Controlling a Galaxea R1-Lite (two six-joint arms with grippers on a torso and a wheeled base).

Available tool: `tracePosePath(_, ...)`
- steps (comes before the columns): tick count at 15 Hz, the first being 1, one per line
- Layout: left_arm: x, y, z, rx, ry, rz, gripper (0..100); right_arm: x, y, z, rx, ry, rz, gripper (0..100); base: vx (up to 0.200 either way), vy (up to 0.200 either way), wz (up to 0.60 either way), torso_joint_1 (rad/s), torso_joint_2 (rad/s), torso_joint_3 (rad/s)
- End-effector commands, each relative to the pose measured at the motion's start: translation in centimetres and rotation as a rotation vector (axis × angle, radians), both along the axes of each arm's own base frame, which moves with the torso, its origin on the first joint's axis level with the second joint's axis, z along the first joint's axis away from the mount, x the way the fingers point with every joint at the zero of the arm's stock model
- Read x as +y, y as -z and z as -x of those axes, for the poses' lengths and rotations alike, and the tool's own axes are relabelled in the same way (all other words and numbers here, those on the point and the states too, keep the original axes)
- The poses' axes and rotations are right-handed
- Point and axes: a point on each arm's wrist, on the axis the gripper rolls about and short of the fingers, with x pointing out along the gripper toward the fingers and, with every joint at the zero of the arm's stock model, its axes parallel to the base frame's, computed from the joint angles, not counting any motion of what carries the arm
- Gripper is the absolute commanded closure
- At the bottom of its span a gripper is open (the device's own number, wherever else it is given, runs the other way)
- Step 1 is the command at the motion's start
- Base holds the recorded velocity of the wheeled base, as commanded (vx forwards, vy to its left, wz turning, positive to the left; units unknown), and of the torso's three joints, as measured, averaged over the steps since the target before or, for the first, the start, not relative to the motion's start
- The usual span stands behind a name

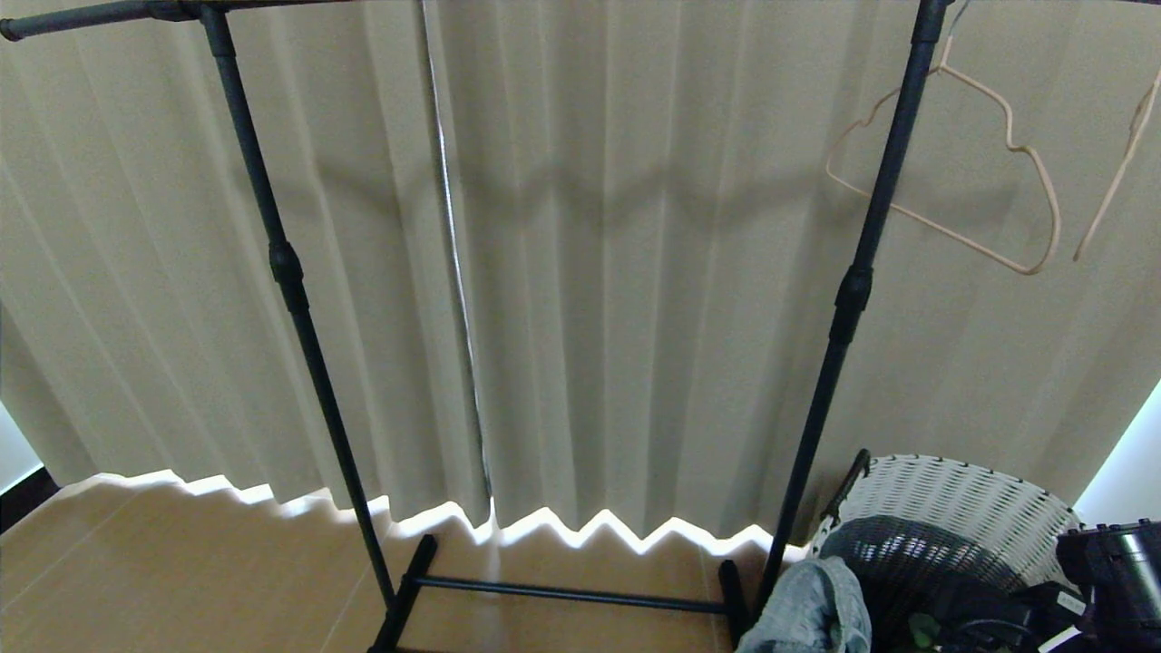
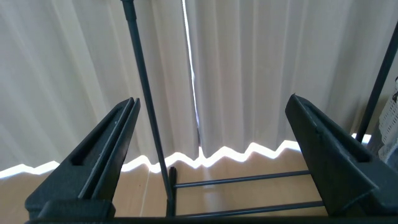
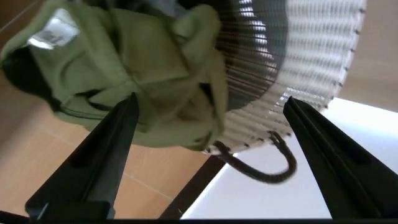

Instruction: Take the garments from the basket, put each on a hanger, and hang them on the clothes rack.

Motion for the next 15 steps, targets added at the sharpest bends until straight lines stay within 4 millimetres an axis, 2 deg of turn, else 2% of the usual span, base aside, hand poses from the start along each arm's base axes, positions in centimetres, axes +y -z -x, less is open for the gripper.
tracePosePath(1,0.0,0.0,0.0,0.000,-0.001,0.000,0,0.3,0.8,-0.8,0.037,-0.015,0.005,0,0.000,0.000,0.00,0.000,0.00,0.000)
tracePosePath(5,0.0,0.0,0.0,0.000,0.001,0.000,0,0.4,0.4,0.5,0.013,-0.035,0.000,0,0.000,0.000,0.00,0.000,0.00,0.000)
tracePosePath(8,0.0,0.0,0.0,0.000,0.001,0.000,0,1.4,0.5,0.3,0.010,-0.096,-0.002,0,0.000,0.000,0.00,0.000,0.00,0.000)
tracePosePath(11,0.0,0.0,0.0,-0.002,0.001,0.000,0,1.2,1.7,-1.8,0.049,-0.040,-0.004,0,0.000,0.000,0.00,0.000,0.00,0.000)
tracePosePath(15,0.0,0.0,0.0,-0.002,-0.001,0.000,0,1.1,1.8,-2.3,0.018,-0.029,-0.004,0,0.000,0.000,0.00,0.000,0.00,0.000)
